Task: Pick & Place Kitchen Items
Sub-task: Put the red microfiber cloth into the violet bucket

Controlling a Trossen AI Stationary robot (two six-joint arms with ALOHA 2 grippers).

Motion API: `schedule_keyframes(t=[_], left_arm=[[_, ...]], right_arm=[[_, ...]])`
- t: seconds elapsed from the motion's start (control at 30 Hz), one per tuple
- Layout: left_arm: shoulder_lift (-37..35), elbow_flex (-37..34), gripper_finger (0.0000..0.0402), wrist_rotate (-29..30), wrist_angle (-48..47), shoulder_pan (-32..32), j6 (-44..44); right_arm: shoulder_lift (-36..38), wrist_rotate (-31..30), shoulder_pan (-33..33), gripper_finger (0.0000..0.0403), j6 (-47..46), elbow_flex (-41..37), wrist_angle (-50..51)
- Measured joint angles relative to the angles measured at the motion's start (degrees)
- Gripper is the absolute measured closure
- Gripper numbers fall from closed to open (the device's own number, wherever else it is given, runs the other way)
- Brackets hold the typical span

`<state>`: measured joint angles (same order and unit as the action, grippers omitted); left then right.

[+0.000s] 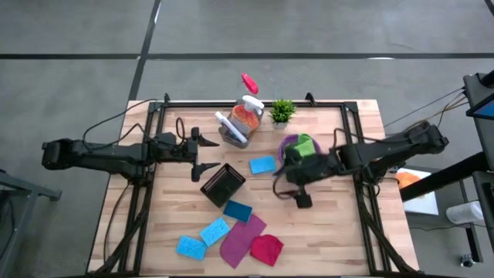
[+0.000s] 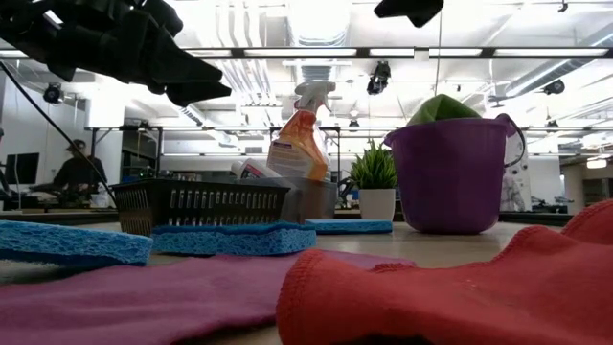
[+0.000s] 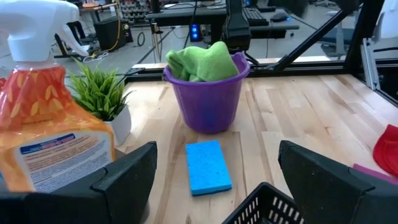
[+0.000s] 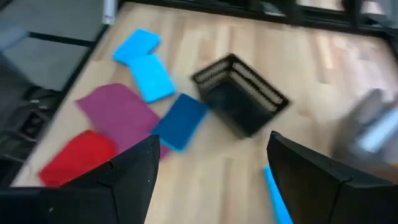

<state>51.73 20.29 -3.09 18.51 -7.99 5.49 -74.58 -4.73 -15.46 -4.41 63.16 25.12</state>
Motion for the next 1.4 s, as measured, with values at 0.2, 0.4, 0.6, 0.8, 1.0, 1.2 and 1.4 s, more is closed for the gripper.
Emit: schedule_keyframes(t=[0.2, 0.4, 0.6, 0.8, 1.0, 1.2, 1.4], left_arm=[[0.0, 0.0, 0.0066, 0.0, 0.1, 0.0, 0.0], [0.0, 0.0, 0.0066, 0.0, -0.1, 0.0, -0.2], [0.0, 0.0, 0.0066, 0.0, -0.1, 0.0, -0.2], [0.0, 0.0, 0.0066, 0.0, -0.1, 0.1, -0.2], [0.0, 0.0, 0.0066, 0.0, -0.1, 0.1, 0.4], [0.0, 0.0, 0.0066, 0.0, 0.0, 0.1, 1.1], [0.0, 0.0, 0.0066, 0.0, 0.1, 0.1, 1.1]], right_arm=[[-6.2, -0.1, -7.5, 0.0113, -12.2, -1.0, -0.8], [-17.1, 0.0, -14.6, 0.0113, -21.0, 0.0, -2.7], [-24.3, 2.1, -18.3, 0.0113, -30.6, 2.9, -4.2], [-30.8, 4.8, -20.5, 0.0113, -35.7, 6.6, -4.3], [-35.7, 2.2, -22.7, 0.0113, -34.8, 11.4, 1.5], [-41.2, -5.7, -25.0, 0.0113, -31.6, 18.9, 14.8], [-46.5, -12.7, -26.4, 0.0113, -26.8, 26.4, 21.8]])
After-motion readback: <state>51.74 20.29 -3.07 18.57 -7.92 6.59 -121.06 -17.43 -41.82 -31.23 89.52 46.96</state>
